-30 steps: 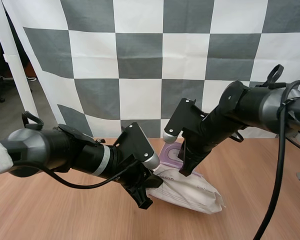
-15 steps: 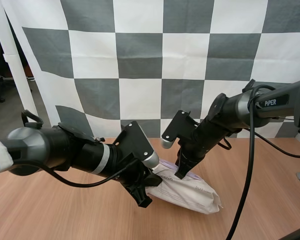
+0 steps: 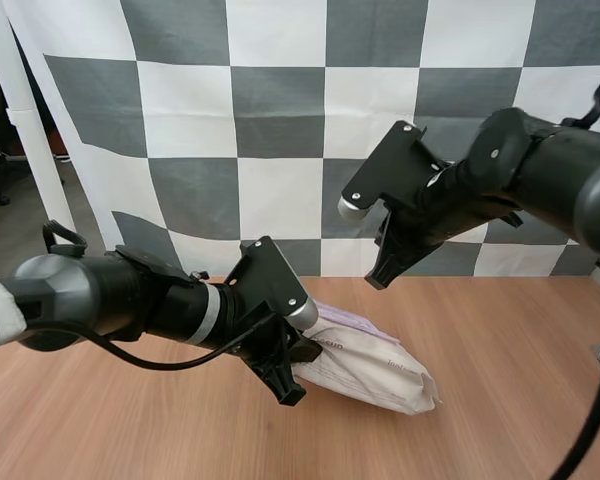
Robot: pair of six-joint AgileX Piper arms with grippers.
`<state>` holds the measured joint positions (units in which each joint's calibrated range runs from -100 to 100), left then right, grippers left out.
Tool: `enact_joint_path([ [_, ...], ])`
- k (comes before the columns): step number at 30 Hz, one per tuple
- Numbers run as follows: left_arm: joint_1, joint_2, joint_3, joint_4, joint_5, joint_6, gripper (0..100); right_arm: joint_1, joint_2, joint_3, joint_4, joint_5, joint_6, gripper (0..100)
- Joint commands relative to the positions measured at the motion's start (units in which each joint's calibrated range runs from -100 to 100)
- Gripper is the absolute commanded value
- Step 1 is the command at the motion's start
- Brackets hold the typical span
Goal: Open the wet wipes lid
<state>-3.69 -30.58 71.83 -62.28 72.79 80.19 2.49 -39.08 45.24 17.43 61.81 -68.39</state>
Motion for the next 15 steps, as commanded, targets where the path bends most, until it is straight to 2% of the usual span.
enact_joint_path([
  [1,0.05,0.0,0.0,-0.1,4.0,0.0,34,0.0,-16.9,-0.9,-2.8,12.5,3.6,0],
  [2,0.05,0.0,0.0,-0.4,4.4,0.0,46,0.0,-18.3,-0.9,-2.7,15.1,3.8,0],
  [3,0.05,0.0,0.0,-0.9,4.4,0.0,68,0.0,-19.9,-0.9,-2.7,17.0,4.4,0],
  [5,0.05,0.0,-0.5,-1.1,4.6,-0.4,100,0.0,-23.1,-0.9,-2.7,20.2,5.6,0],
  [10,0.05,-2.6,-2.8,-0.4,4.6,-2.7,100,0.0,-30.0,-0.9,-2.7,24.1,10.1,0],
  [15,0.15,-14.2,-6.9,3.4,6.9,-6.6,100,0.0,-35.6,-0.9,-2.8,24.5,12.5,0],
])
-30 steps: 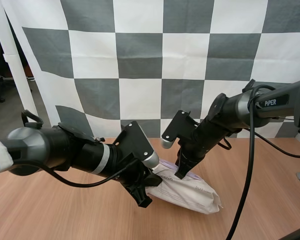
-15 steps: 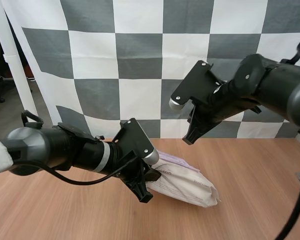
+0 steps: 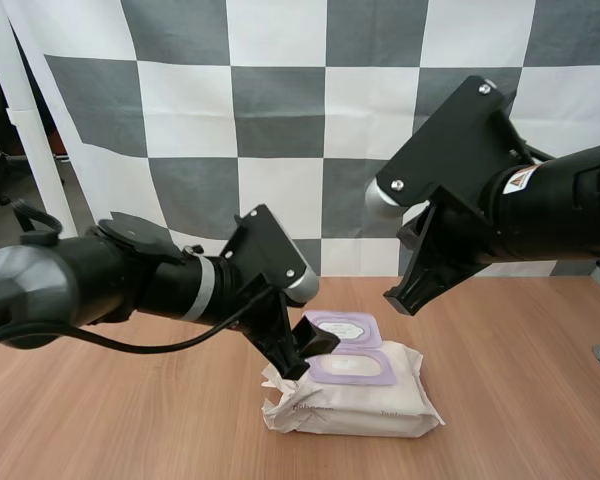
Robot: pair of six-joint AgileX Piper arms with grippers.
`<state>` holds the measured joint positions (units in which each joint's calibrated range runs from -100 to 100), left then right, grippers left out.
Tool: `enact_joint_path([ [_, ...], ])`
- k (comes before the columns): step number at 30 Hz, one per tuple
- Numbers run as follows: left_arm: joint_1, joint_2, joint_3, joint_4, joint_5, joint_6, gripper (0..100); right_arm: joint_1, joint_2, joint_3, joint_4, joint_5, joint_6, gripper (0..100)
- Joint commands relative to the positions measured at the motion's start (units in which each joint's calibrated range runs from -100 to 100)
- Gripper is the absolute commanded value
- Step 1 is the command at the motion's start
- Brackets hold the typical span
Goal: Open the wet wipes lid
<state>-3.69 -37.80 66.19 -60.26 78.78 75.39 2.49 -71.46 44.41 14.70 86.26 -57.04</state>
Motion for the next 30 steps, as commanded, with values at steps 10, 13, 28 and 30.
enact_joint_path([
  [10,2.52,-35.8,-6.9,6.3,15.0,-7.8,100,0.0,-13.1,-0.1,1.4,-8.0,9.4,0],
  [13,2.59,-46.0,-7.4,6.3,13.1,-9.4,61,0.0,-16.2,0.1,1.7,-9.3,11.9,0],
  [28,1.48,-62.2,6.3,13.7,-58.8,-34.7,0,0.0,-21.8,24.2,-0.4,-64.8,16.5,0],
  [30,1.01,-62.2,12.0,13.7,-68.3,-35.2,0,0.0,-21.8,29.6,1.3,-75.3,16.8,0],
])
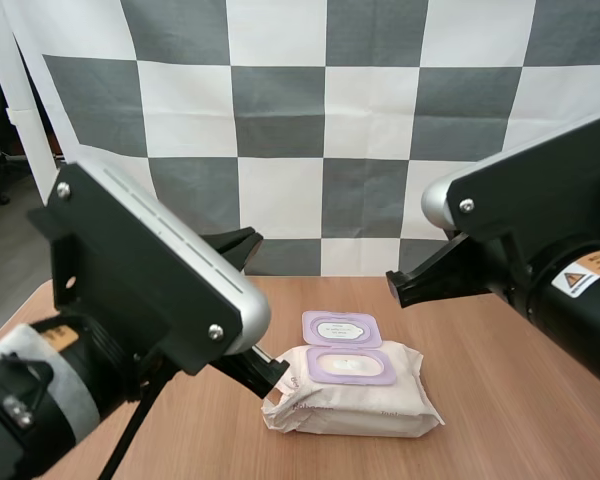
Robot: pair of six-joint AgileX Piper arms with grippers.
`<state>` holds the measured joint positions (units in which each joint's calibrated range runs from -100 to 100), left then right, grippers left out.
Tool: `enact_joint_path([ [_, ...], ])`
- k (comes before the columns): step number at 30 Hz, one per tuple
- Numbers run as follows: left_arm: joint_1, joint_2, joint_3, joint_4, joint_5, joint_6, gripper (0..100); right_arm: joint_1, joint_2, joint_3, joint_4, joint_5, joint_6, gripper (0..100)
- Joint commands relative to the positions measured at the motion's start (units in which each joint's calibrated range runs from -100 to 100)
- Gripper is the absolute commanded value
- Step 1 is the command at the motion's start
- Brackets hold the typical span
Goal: Open the wet wipes lid
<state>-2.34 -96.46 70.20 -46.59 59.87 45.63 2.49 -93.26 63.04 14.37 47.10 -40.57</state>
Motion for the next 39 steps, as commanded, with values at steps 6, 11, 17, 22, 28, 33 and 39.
enact_joint_path([
  [6,-0.57,-3.5,24.0,3.2,-62.3,-5.4,0,0.0,0.0,22.8,8.3,-51.8,0.1,0],
  [11,-0.65,-3.5,29.8,7.7,-61.8,-6.0,0,0.0,-0.1,27.9,7.8,-42.7,-0.1,0],
  [17,-0.29,-3.5,29.8,6.1,-55.7,-9.1,0,0.0,-0.2,35.2,6.1,-41.2,-0.4,0],
  [22,0.89,-3.5,29.8,10.9,-44.8,-15.5,0,0.0,-1.2,37.0,5.4,-43.1,-0.4,0],
  [28,1.56,-3.5,29.8,30.0,-41.0,-37.1,0,0.0,-2.2,37.0,6.5,-37.6,0.3,0],
  [33,1.49,-3.5,29.8,41.2,-37.1,-50.1,0,-0.1,-4.1,37.0,7.0,-31.3,1.5,0],
  [39,0.61,-3.5,29.8,47.3,-29.8,-57.5,0,-1.0,-5.7,37.0,3.2,-24.8,6.2,0],
])
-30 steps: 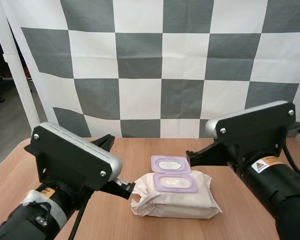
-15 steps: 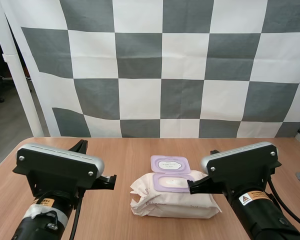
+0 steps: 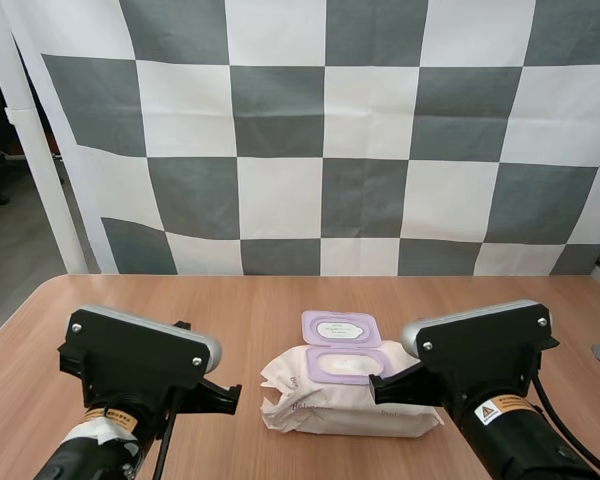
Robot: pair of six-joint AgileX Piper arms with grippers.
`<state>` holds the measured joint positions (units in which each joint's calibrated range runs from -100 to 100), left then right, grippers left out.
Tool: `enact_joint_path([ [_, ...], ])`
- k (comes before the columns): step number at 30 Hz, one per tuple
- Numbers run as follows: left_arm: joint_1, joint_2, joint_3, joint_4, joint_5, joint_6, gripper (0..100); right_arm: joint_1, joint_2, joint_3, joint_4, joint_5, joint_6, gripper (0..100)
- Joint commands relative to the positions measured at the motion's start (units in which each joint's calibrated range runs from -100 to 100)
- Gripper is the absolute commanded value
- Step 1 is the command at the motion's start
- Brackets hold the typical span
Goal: Open the wet wipes lid
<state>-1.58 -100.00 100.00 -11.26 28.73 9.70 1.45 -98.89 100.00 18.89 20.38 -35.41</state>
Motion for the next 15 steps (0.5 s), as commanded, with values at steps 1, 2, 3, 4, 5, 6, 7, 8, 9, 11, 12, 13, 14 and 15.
enact_joint_path([
  [1,-0.31,0.0,0.0,11.9,1.4,-22.1,0,0.0,-0.2,0.0,-2.3,3.2,2.0,0],
  [2,-0.56,0.0,0.0,11.9,1.4,-22.7,0,0.0,-0.4,0.0,-3.4,4.3,2.8,0],
  [3,-0.67,0.0,0.0,11.9,1.4,-23.1,0,0.0,-0.8,0.0,-5.0,6.0,3.9,0],
  [4,-0.72,0.0,0.0,12.0,1.4,-23.5,0,0.0,-1.1,0.0,-6.9,7.8,5.1,0],
  [5,-0.88,0.0,0.0,12.0,1.5,-23.5,0,0.0,-1.1,0.0,-8.4,9.8,6.8,0],
  [6,-1.08,0.0,0.0,12.0,1.5,-23.5,0,0.0,-1.1,0.0,-10.1,12.1,8.7,0],
  [7,-1.16,0.0,0.0,12.0,1.5,-23.5,0,0.0,-1.1,0.0,-11.5,12.1,10.4,0],
  [8,-1.16,0.0,0.0,12.0,1.5,-23.5,0,0.0,-1.1,0.0,-12.3,12.1,11.3,0],
  [9,-1.16,0.0,0.0,12.0,1.5,-23.5,0,0.0,-1.1,0.0,-12.4,12.1,11.8,0],
  [11,-1.14,0.0,0.0,12.0,1.8,-23.7,0,0.0,-1.1,0.0,-12.4,12.1,11.8,0],
  [12,-1.14,0.0,0.0,12.0,1.7,-23.8,0,0.0,-1.1,0.0,-12.4,12.1,11.8,0],
  [13,-1.14,0.0,0.0,12.0,1.7,-23.8,0,0.0,-1.1,0.0,-12.7,12.1,11.7,0],
  [14,-1.14,0.0,0.0,12.0,1.7,-23.8,0,0.0,-1.1,0.0,-12.9,12.1,11.7,0],
  [15,-1.14,0.0,0.0,12.0,1.7,-23.8,0,0.0,-1.1,0.0,-12.9,12.1,11.7,0],
])
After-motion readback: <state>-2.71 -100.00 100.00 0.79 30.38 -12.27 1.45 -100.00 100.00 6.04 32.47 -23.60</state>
